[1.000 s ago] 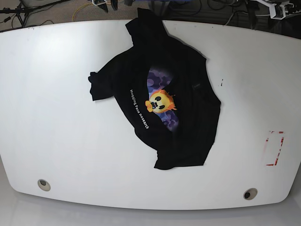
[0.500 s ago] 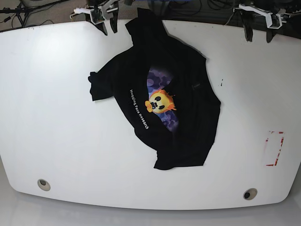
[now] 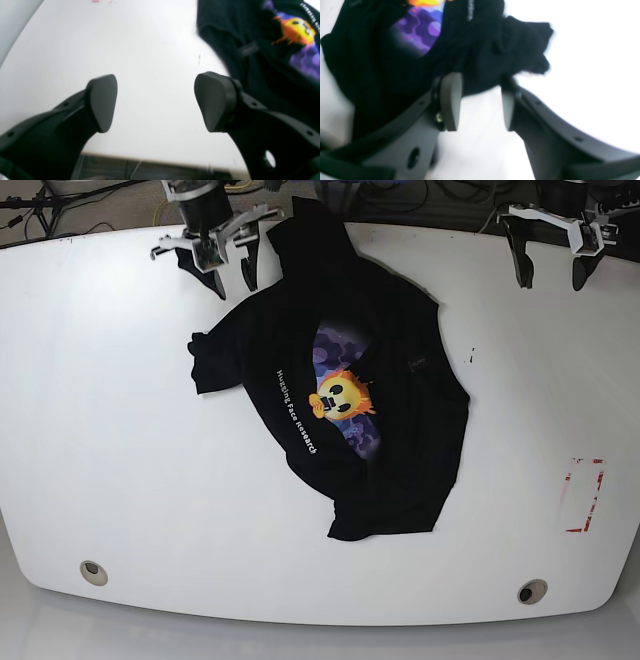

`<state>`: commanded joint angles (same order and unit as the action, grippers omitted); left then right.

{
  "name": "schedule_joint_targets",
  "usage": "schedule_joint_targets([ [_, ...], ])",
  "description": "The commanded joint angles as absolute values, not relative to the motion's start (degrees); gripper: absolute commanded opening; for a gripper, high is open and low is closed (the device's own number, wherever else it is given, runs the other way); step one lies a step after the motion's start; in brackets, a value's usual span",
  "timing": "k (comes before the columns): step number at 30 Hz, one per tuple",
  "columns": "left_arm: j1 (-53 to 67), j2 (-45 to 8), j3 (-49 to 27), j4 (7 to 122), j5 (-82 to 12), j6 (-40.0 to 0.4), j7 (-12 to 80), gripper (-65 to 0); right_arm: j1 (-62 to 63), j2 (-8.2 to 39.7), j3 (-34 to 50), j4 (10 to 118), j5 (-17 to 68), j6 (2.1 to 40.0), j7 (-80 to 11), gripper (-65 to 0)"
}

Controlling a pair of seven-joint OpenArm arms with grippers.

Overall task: Fold the T-shirt properly
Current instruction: 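Lower the right gripper onto the black T-shirt near its collar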

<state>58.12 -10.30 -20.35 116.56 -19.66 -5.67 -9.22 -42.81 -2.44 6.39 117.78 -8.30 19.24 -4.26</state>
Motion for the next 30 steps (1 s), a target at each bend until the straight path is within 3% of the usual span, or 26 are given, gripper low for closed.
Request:
schedule_joint_targets([
  [8, 56.92, -10.2, -20.43, 116.45, -19.73, -5.66, -8.92, -15.5, -37.6, -3.24, 6.49, 117.57, -8.31, 21.94, -10.07, -35.3],
  [10, 57.32, -10.22, -19.95, 116.55, -18.6, -5.57, -9.2, -14.1, -32.46, -3.0, 5.48, 117.04, -8.68, 21.3, -13.63, -29.0],
  [16, 58.0, -10.36, -19.81, 116.59, -18.31, -5.42, -10.11, -13.1, -30.88, -2.88, 3.67, 116.83, -8.89, 19.71, -13.61, -21.0],
  [22, 58.3, -10.41, -19.84, 116.73, -18.26, -5.43, -10.29, -12.9, -29.83, -2.64, 2.06, 116.58, -8.88, 18.3, -14.23, -16.3],
  [24, 59.42, -10.42, -19.97, 116.99, -18.64, -5.56, -9.85, -13.1, -28.2, -2.03, 1.3, 115.64, -8.74, 19.5, -14.47, -12.1],
  [30, 60.51, -10.46, -19.79, 117.42, -18.34, -5.81, -9.58, -13.1, -27.77, -1.6, 0.21, 115.12, -8.78, 20.1, -12.81, -9.9],
])
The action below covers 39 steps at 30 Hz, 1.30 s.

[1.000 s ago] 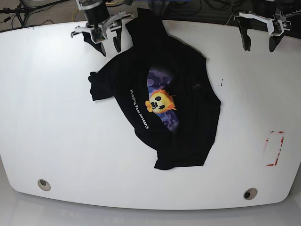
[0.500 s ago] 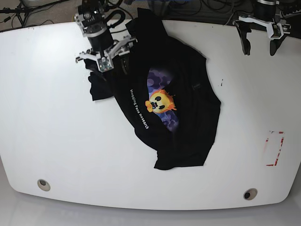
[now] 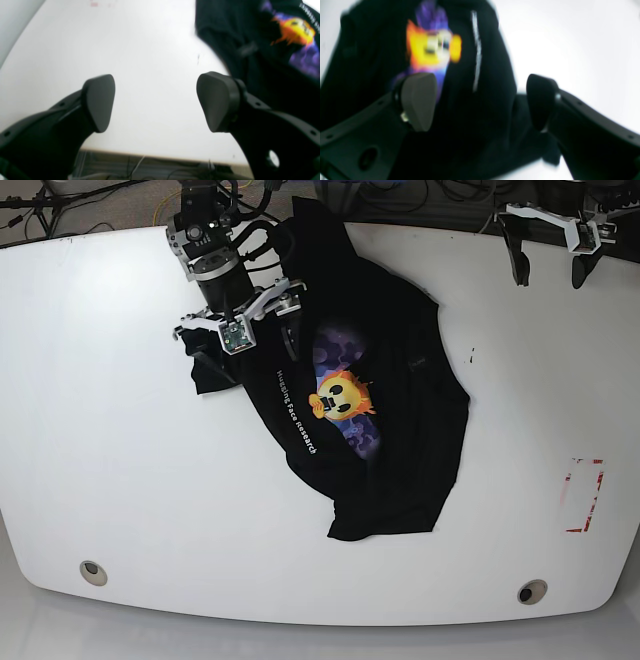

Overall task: Fold the T-shirt properly
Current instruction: 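Lower the right gripper onto the black T-shirt near its collar, then grasp the shirt with the right gripper and drag it to spread it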

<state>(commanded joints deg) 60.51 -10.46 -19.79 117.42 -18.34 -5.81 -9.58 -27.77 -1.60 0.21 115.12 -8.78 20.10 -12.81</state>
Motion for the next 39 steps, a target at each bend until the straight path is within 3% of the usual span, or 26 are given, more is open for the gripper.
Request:
schedule_joint_targets([
  [8, 58.52, -10.3, -19.97, 117.29, -18.38, -5.75, -8.7, -12.9, -25.72, -1.34, -1.7, 113.67, -9.03, 21.29, -13.39, -9.7],
  [18, 53.03, -10.22, -20.6, 117.12, -18.49, -5.65, -5.44, -11.6, -22.27, -2.1, -1.86, 112.2, -9.14, 22.21, -19.43, -15.7],
  [34, 52.08, -10.17, -19.75, 116.7, -18.2, -5.92, -6.15, -12.0, -15.36, -2.79, -4.12, 100.1, -9.26, 22.71, -20.14, -19.2],
  [39, 53.11, -10.38, -20.08, 116.57, -18.09, -5.91, -6.67, -11.8, -10.76, -0.67, -13.16, 93.31, -9.32, 22.66, -18.64, -17.6],
])
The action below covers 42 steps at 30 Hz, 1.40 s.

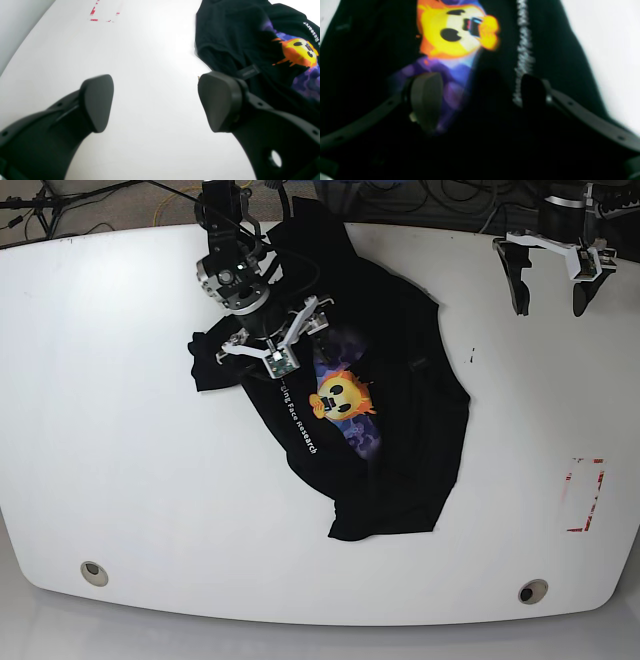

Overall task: Fold the T-shirt properly
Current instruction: 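Grasp the shirt with the right gripper and drag it to spread it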

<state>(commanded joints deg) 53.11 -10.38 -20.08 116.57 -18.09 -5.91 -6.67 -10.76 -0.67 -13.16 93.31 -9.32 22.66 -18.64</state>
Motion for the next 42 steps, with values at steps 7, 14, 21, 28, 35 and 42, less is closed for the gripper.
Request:
schedule_joint_targets([
  [7, 53.56, -10.35, -20.23, 116.6, -18.06, -5.95, -6.89, -11.7, -8.45, 1.12, -18.67, 90.55, -9.3, 22.56, -18.27, -16.6],
  [14, 53.05, -10.39, -20.18, 116.81, -18.14, -6.13, -7.17, -11.9, -5.29, 2.42, -14.62, 86.86, -9.44, 22.59, -17.03, -15.6],
  [21, 53.21, -10.33, -20.25, 116.8, -18.08, -6.16, -7.19, -11.9, -4.86, 2.48, -9.67, 87.3, -9.39, 22.79, -17.04, -15.1],
  [28, 53.58, -10.29, -20.51, 116.6, -18.36, -6.51, -7.02, -11.5, -7.51, 1.49, -8.74, 92.21, -9.88, 22.65, -17.08, -15.5],
  [35, 53.88, -10.32, -20.54, 116.54, -18.57, -6.55, -6.96, -11.6, -10.28, 0.7, -9.52, 95.7, -9.9, 22.73, -17.11, -19.9],
  [42, 53.76, -10.42, -20.35, 116.49, -18.33, -6.4, -6.82, -11.6, -11.08, 0.0, -10.44, 91.85, -9.94, 21.64, -15.24, -32.4],
])
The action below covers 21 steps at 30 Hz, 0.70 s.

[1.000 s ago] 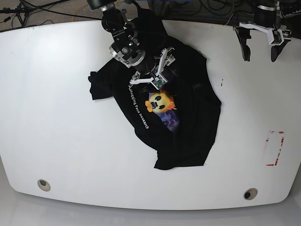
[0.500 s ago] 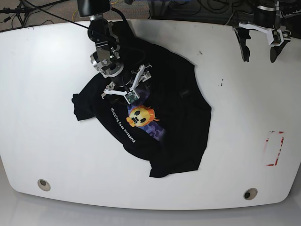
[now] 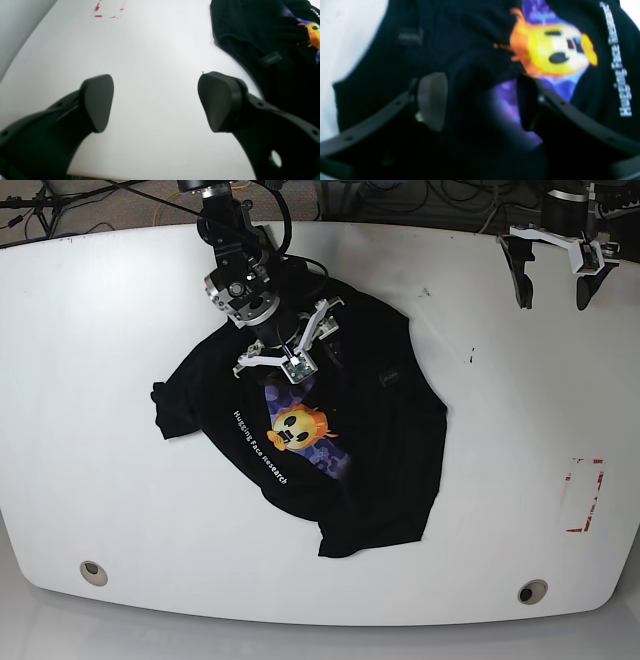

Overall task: Fold the T-shirt properly
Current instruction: 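Grasp the shirt with the right gripper and drag it to spread it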

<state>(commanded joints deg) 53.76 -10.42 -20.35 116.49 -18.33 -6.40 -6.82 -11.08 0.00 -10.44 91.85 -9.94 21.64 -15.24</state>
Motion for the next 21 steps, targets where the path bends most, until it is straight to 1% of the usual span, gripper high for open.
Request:
schedule_joint_targets([
  [3, 53.68, -10.42, -20.35, 116.49, -18.38, -6.36, -6.71, -11.5, -10.6, -0.09, -10.87, 89.33, -9.97, 20.99, -14.39, -35.3],
  [7, 53.63, -10.39, -20.42, 116.63, -18.56, -6.37, -6.83, -11.5, -10.24, -0.26, -11.16, 86.87, -10.06, 20.28, -13.39, -41.2],
  [11, 53.55, -10.45, -20.35, 116.51, -18.57, -6.38, -6.73, -11.6, -10.15, -0.33, -11.31, 85.36, -10.19, 19.8, -12.43, -48.8],
  [13, 52.82, -10.28, -20.52, 116.62, -18.35, -6.22, -7.09, -11.6, -10.81, -0.76, -10.49, 88.3, -10.5, 19.35, -14.31, -55.5],
  [17, 53.07, -10.43, -20.47, 116.67, -18.43, -6.24, -7.02, -11.5, -10.82, -0.96, -10.46, 89.59, -10.69, 19.23, -15.82, -53.5],
  [21, 52.86, -10.39, -20.42, 116.64, -18.41, -6.25, -7.05, -11.5, -10.36, -0.96, -10.33, 90.29, -10.6, 19.18, -17.8, -53.4],
])
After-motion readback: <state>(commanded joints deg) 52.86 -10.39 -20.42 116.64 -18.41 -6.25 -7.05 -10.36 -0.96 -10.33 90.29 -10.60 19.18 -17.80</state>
